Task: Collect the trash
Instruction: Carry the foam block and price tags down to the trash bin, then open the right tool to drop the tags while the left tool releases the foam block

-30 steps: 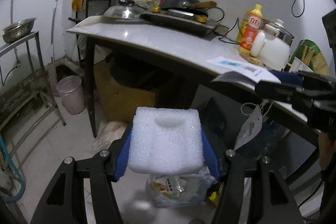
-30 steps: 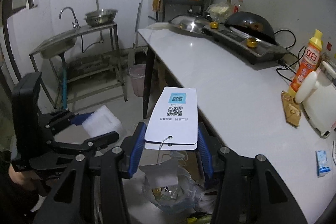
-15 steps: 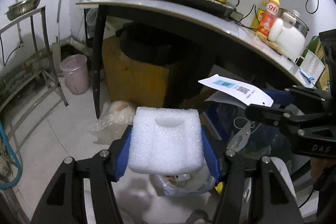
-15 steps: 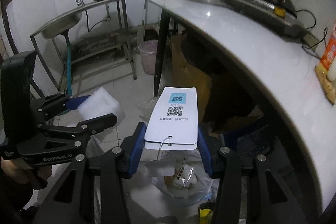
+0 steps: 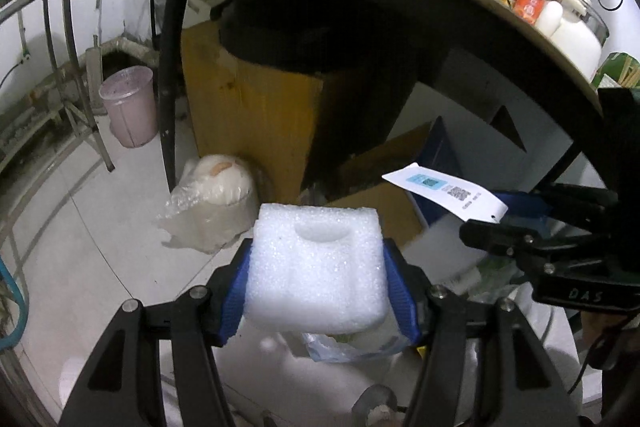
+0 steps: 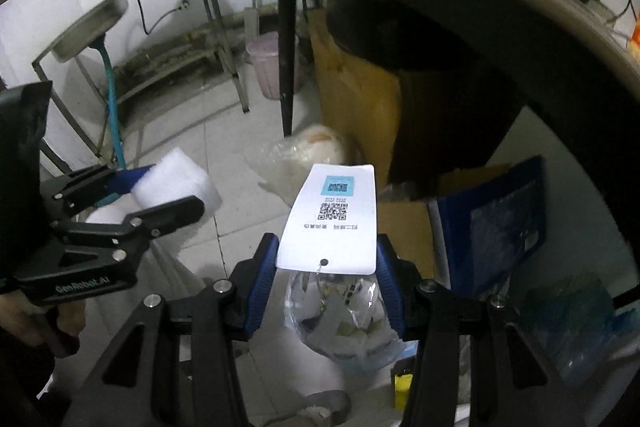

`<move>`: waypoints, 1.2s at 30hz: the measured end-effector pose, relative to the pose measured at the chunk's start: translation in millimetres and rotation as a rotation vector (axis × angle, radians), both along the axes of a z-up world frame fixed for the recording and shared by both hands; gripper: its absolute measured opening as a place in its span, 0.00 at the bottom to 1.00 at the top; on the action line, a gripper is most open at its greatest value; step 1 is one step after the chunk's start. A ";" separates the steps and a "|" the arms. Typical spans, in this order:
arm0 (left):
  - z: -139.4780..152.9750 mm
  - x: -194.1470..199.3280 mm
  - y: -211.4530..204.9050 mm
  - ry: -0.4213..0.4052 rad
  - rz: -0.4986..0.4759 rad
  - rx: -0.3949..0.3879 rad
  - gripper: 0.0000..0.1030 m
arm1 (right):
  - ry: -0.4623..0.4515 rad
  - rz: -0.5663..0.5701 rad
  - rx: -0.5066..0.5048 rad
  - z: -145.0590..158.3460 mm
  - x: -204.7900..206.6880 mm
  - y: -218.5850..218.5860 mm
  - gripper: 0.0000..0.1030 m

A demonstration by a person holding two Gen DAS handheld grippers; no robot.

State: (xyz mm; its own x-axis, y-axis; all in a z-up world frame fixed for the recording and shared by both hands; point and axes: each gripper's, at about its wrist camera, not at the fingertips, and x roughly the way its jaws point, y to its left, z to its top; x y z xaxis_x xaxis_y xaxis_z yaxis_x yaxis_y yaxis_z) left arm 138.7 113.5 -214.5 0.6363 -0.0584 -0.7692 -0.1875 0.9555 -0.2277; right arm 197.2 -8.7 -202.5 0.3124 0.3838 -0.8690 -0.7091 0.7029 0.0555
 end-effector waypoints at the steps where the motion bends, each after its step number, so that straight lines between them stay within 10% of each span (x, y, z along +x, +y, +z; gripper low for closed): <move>1: -4.5 1.6 0.3 0.006 0.000 -0.004 0.60 | 0.006 -0.003 -0.003 -2.8 1.0 1.9 0.44; 20: -76.2 21.1 11.6 0.127 0.007 -0.071 0.60 | 0.222 -0.053 -0.121 -132.5 38.0 9.9 0.45; 36: -99.8 46.0 -14.1 0.198 -0.043 -0.070 0.60 | 0.275 -0.141 -0.134 -156.1 47.5 -20.8 0.50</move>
